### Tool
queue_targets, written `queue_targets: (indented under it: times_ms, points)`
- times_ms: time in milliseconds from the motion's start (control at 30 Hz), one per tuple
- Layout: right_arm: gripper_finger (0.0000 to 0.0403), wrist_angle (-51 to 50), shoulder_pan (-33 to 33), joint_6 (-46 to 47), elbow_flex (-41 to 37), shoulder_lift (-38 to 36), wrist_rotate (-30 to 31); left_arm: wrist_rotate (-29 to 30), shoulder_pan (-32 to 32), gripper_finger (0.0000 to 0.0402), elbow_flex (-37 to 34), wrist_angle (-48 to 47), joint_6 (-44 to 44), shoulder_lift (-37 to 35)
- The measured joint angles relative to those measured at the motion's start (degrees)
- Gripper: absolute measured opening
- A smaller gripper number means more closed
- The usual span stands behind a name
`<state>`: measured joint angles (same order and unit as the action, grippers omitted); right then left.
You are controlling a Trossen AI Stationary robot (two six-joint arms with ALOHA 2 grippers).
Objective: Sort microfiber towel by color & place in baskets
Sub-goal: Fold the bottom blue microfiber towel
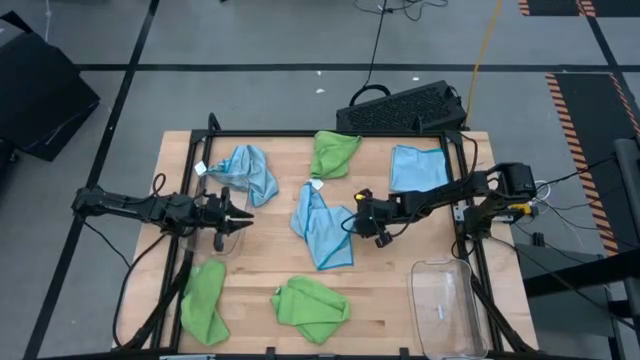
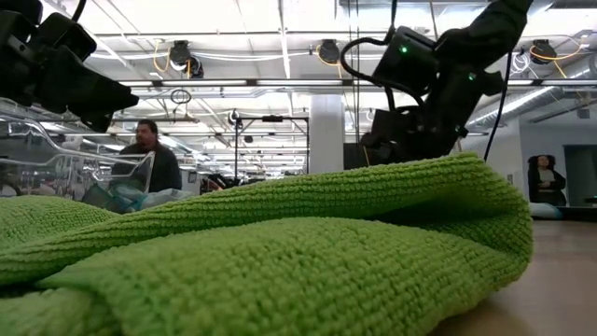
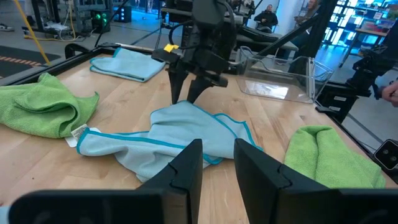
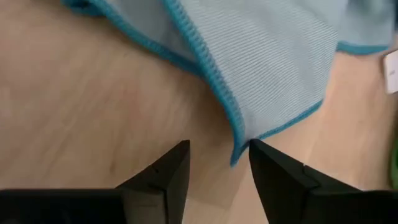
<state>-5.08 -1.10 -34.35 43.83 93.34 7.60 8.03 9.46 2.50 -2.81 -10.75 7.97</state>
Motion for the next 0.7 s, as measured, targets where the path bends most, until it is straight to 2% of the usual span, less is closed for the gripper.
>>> queue_targets:
  times_ms: [167,400,567,700]
  points:
    - [0.0159,3.87,0.02,-0.22,-0.7,0.0,0.05,-0.01,0.01,0.0093,0.0,0.0,0.01,0.0]
    - [0.0148,7.41,0.04,-7.79,-0.7,0.0,-0.11,0.0,0.01,0.0093,0.0,0.0,0.01,0.0]
    - [0.01,7.08,-0.02,-8.2,-1.16,0.0,0.0,-0.02,0.01,0.0093,0.0,0.0,0.0,0.0]
    - [0.003,6.69,0.32,-1.79,-1.5,-0.01,2.65,0.1,0.01,0.0093,0.0,0.05,0.02,0.0]
